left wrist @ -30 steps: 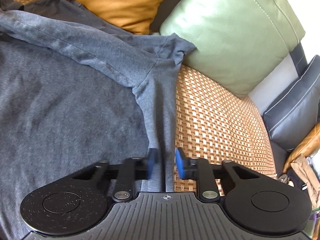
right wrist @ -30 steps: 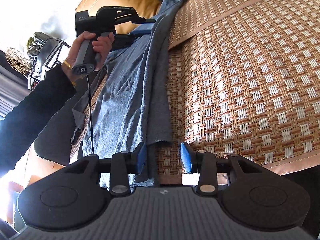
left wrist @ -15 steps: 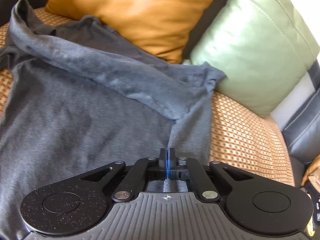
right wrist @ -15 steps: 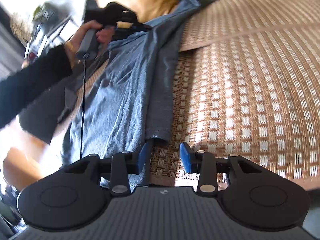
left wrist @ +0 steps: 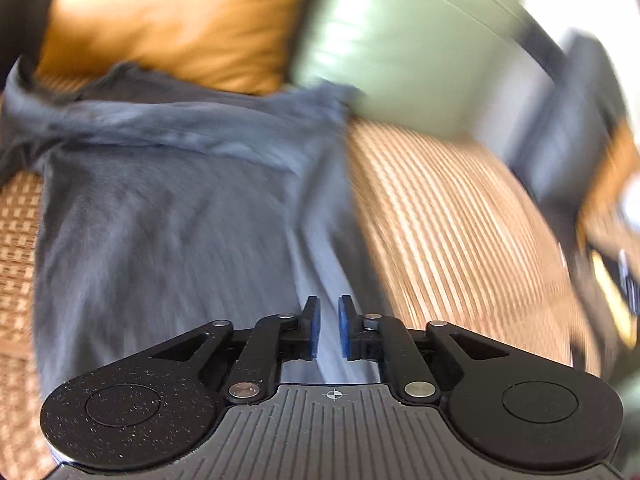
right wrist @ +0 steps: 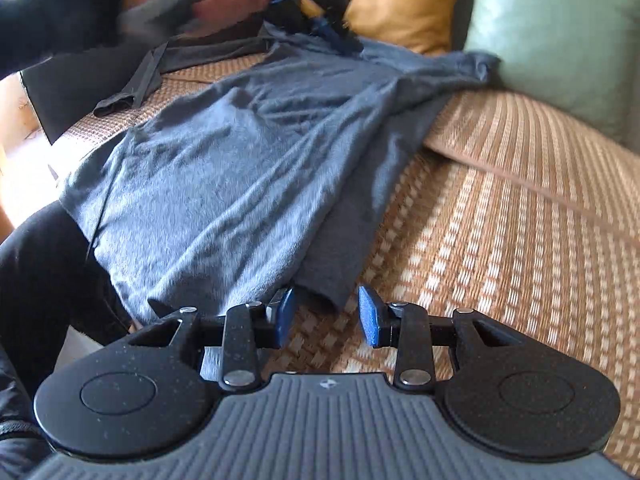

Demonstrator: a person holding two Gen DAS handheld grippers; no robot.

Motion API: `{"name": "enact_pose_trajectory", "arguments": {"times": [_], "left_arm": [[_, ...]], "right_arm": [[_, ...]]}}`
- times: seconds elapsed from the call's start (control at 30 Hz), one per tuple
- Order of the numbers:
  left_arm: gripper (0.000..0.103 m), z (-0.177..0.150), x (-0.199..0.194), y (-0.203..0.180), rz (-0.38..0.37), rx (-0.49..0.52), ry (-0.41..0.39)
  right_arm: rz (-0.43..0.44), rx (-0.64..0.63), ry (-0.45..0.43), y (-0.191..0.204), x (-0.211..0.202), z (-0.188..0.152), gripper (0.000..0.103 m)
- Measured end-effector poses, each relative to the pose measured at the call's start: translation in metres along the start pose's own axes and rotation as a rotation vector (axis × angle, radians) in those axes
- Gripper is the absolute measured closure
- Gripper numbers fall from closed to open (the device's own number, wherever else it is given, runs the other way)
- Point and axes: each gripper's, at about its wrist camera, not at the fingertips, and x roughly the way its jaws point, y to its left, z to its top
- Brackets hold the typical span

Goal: Fold clothes

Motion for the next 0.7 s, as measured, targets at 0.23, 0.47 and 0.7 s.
{"name": "enact_pose_trajectory", "arguments": {"times": [0.23, 0.47, 0.7], "left_arm": [[0.051, -0.121, -0.05, -0.071, 0.015, 0.331, 0.099], [0.047, -0.2, -0.054, -0.137, 0.077, 0.563, 0.059], [0.041, -0.217, -0.032, -0.175, 0.2, 0.717, -0.025]], "right_arm": [[0.025, 0.047, -0.024, -0.002, 0.003, 0.014, 0.097], [0.117, 0.259, -0.073, -0.023, -0.018, 0.02, 0.101], [0.142, 0.385, -0.124, -0.04, -0.039, 0.021, 0.103]]}}
